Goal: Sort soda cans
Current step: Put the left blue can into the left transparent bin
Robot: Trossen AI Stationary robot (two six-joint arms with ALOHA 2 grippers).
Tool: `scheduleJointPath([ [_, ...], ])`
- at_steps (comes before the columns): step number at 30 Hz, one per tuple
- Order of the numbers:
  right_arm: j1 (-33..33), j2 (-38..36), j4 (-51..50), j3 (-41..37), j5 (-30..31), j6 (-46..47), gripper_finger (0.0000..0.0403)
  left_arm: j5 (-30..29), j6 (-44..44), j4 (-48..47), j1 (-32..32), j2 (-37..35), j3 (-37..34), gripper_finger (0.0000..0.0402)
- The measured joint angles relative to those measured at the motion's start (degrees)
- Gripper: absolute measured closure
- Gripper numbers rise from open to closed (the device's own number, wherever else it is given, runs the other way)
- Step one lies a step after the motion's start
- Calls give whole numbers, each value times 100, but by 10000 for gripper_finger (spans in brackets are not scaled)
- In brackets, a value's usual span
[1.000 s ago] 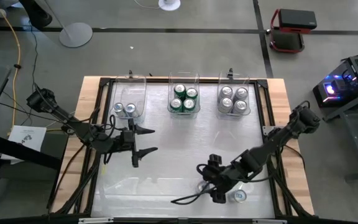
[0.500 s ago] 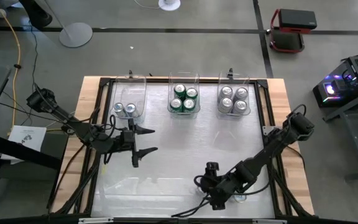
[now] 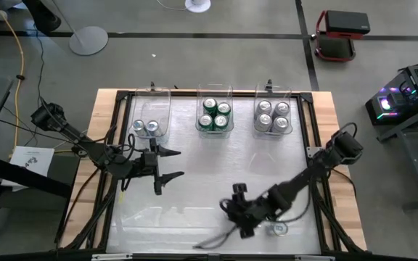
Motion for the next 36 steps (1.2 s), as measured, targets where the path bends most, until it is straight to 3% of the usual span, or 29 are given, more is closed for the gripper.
scheduleJointPath([
  [6,-1065,0,811,274,20,-1755,186,4,-42,-420,-32,-105,170,88],
  [9,-1776,8,2097,299,-1035,-2526,186,-37,-329,-1547,-198,-358,613,88],
  [13,-2556,245,3149,397,-2269,-2779,186,-79,-904,-3024,-430,-638,1148,88],
  [17,-2960,865,2966,971,-2707,-2873,186,-84,-1361,-3781,-511,-872,1279,88],
  [23,-3122,1763,1784,2245,-2752,-3219,186,-52,-2105,-4588,-538,-929,1278,88],
  [27,-3166,2188,1258,2916,-2791,-3315,186,-48,-1814,-4791,-682,-898,1265,88],
  [31,-3209,2533,1074,3263,-2995,-3313,186,-101,-1510,-4805,-949,-987,1212,88],
  [36,-3227,2704,1174,3343,-2981,-3398,186,-440,-1903,-5271,-1207,-1136,1213,88],
])
